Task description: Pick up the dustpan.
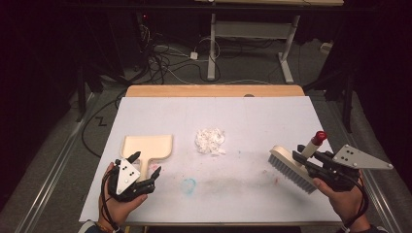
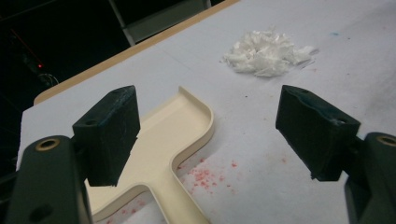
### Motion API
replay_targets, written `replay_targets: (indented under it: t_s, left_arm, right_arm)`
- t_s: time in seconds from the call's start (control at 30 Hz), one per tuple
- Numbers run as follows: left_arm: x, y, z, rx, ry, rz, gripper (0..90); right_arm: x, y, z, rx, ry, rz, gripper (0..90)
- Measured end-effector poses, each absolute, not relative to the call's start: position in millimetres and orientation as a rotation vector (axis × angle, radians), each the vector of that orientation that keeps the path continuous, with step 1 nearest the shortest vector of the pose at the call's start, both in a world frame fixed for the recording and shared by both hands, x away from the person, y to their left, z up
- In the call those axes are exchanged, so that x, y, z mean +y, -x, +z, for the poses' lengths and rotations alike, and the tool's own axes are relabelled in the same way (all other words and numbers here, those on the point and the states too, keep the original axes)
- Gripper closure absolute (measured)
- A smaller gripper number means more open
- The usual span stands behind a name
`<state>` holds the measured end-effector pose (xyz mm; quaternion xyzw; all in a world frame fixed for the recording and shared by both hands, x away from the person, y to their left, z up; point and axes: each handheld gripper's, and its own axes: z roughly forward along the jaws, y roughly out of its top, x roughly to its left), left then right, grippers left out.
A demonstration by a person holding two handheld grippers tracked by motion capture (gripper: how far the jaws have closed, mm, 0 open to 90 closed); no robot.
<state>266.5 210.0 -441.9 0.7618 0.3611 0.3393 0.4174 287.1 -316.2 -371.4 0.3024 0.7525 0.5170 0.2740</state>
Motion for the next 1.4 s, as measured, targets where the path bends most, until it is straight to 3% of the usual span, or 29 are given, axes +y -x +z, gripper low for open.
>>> replay_targets:
  t_s: [0.43,0.57,0.73,0.9,0.97,1.27,1.4]
  left_arm:
    - [215,-263,-449,0.994,-1.976,0.780,21.7]
    - [215,-266,-443,1.227,-2.005,0.724,22.8]
    - [217,-276,-438,1.351,-2.068,0.684,22.4]
    - [225,-306,-452,1.546,-2.108,0.484,23.6]
    - [225,-320,-462,1.582,-2.123,0.498,24.1]
    - [223,-344,-475,1.581,-2.108,0.416,36.1]
    - [224,-350,-473,1.606,-2.080,0.417,52.7]
  right_arm:
    - [-308,-294,-369,2.015,-0.809,1.392,70.5]
    - [-304,-294,-372,2.036,-0.801,1.365,70.5]
    - [-302,-295,-374,2.048,-0.798,1.347,70.4]
    - [-301,-297,-375,2.059,-0.808,1.334,70.4]
    - [-300,-298,-377,2.061,-0.815,1.331,70.4]
    - [-299,-301,-381,2.074,-0.827,1.321,70.4]
    - [-299,-301,-381,2.083,-0.823,1.324,70.4]
